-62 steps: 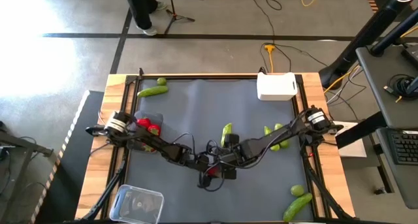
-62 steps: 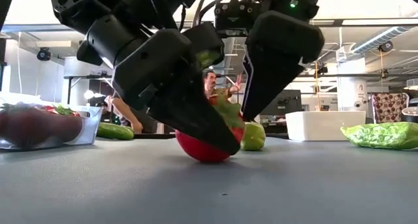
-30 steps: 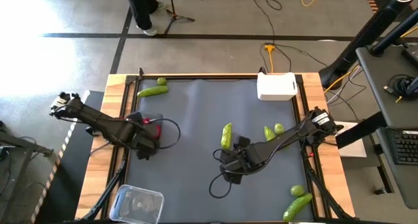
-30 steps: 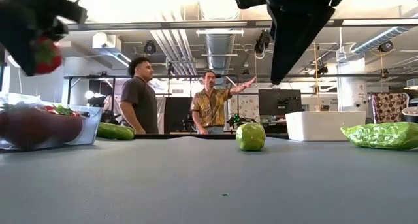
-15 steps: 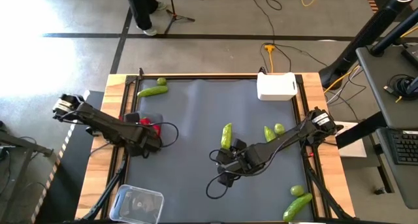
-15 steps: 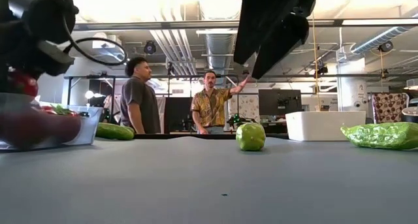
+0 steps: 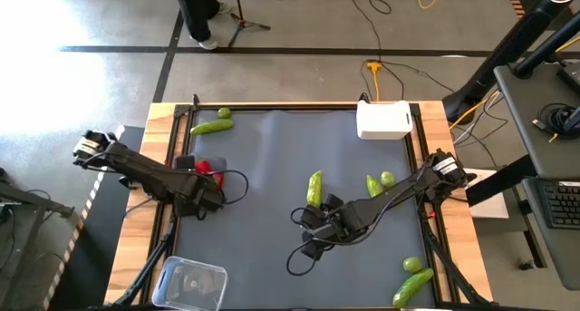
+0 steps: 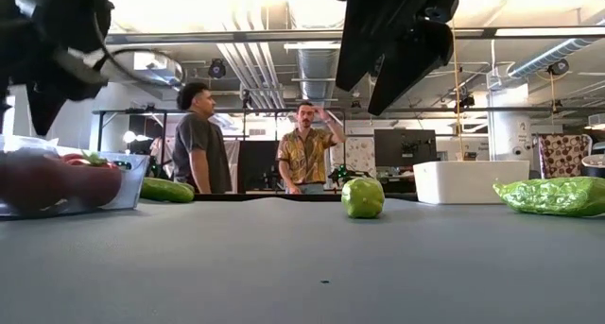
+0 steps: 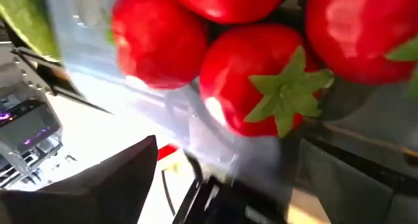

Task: Sort produce into baskets
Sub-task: Put the tomato into the black transparent bin, then put the center pickle into the transparent bin

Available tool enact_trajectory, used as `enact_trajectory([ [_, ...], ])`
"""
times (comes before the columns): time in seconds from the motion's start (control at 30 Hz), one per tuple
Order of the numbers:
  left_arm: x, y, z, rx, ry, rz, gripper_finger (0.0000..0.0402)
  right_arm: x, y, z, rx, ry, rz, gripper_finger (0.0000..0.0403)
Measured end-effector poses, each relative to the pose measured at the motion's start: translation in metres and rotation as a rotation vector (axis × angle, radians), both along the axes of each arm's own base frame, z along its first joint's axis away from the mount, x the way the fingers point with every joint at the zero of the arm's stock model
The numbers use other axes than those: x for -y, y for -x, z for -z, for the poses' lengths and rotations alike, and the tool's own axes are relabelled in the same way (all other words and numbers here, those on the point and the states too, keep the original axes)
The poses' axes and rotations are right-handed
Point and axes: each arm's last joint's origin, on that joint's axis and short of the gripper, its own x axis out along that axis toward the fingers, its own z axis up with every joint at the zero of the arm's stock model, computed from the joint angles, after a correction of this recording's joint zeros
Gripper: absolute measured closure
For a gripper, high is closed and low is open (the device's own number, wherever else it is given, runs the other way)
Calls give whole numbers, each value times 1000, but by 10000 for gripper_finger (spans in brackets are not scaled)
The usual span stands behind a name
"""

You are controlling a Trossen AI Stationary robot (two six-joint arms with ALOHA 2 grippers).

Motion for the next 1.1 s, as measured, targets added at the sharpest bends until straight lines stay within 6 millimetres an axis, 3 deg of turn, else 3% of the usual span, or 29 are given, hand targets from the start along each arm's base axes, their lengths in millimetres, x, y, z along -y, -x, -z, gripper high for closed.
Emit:
enact_trajectory([
  [0.13,5,-11,-23,68,80,-24,45,0,1,0,-4,0,2,33],
  [0.23,11,-26,-43,221,141,-35,45,3,5,-4,-23,-14,61,33],
  [0.43,24,-79,-76,826,192,-29,45,12,21,-38,-156,15,212,32],
  [0.57,32,-113,-87,1186,193,-37,45,7,35,-63,-213,45,228,32],
  [0.77,40,-153,-73,1378,137,-76,45,-7,53,-86,-259,79,198,32],
  [1.1,45,-207,-11,1412,136,-213,44,-22,63,-101,-219,64,159,32],
])
